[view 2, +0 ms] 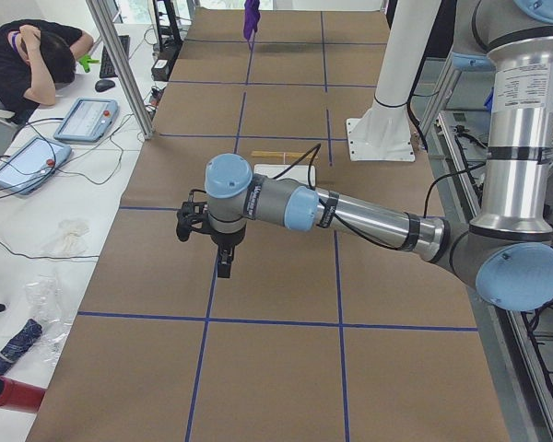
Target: Hang towel on rack
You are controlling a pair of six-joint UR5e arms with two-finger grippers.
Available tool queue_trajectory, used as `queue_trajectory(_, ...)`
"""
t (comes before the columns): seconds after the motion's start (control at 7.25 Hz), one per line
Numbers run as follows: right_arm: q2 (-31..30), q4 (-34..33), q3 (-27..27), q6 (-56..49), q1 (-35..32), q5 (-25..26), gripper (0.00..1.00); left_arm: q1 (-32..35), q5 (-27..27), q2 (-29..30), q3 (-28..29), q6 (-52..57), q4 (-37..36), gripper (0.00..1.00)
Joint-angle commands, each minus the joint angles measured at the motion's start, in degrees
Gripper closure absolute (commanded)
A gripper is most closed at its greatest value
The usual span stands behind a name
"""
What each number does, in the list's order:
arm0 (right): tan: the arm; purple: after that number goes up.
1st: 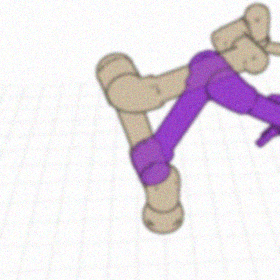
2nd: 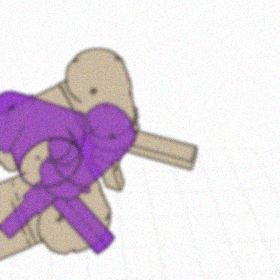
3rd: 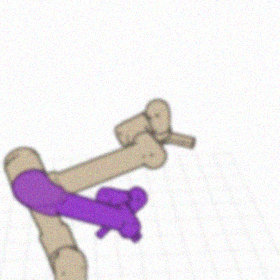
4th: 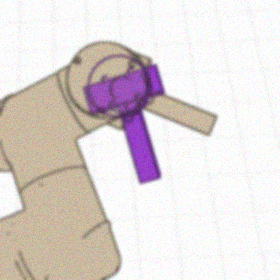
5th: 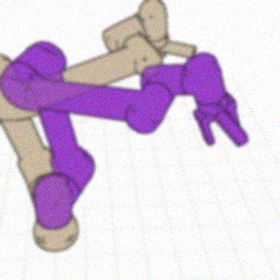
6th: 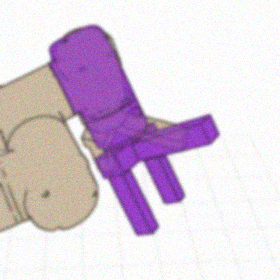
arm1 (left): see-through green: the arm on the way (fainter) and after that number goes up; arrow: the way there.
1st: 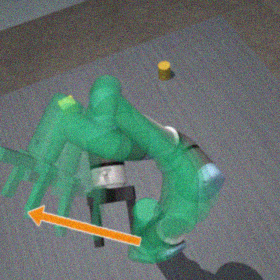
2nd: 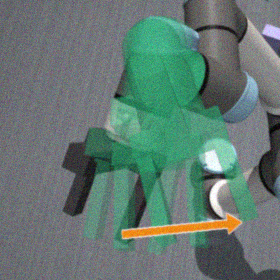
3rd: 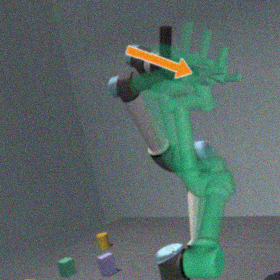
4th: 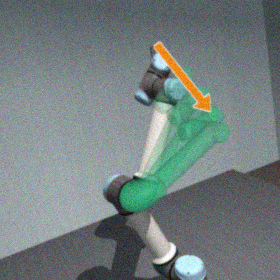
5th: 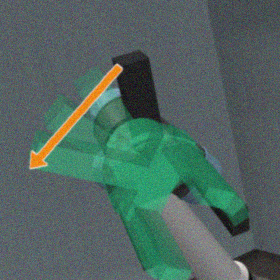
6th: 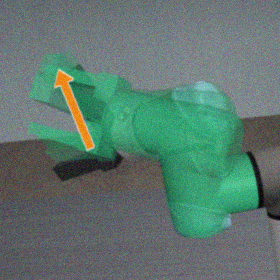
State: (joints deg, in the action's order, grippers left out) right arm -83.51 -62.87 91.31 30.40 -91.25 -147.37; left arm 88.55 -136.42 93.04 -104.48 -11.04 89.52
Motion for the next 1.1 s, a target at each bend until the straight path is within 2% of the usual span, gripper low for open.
queue_trajectory(0.0,11.1,0.2,4.8,23.3,10.6,2.9,1.0,-4.6,0.5,8.0,0.2,-5.8,0.7,0.0)
queue_trajectory(0.14,15.1,0.3,6.6,32.5,15.9,7.1,1.0,-10.9,0.8,10.9,0.8,-17.9,7.0,0.0)
queue_trajectory(0.41,16.4,0.7,12.4,44.9,25.2,17.0,1.0,-17.7,1.2,14.6,4.2,-46.0,22.5,0.0)
queue_trajectory(0.55,17.1,3.3,14.8,50.9,29.9,23.8,1.0,-19.6,1.2,15.9,4.5,-57.1,27.0,0.0)
queue_trajectory(0.83,20.0,9.1,16.4,63.0,37.7,35.4,1.0,-25.9,1.3,21.2,4.5,-80.7,31.5,0.0)
queue_trajectory(0.97,20.1,9.5,19.0,67.0,42.4,40.5,1.0,-28.7,1.3,22.7,4.5,-90.4,35.6,0.0)
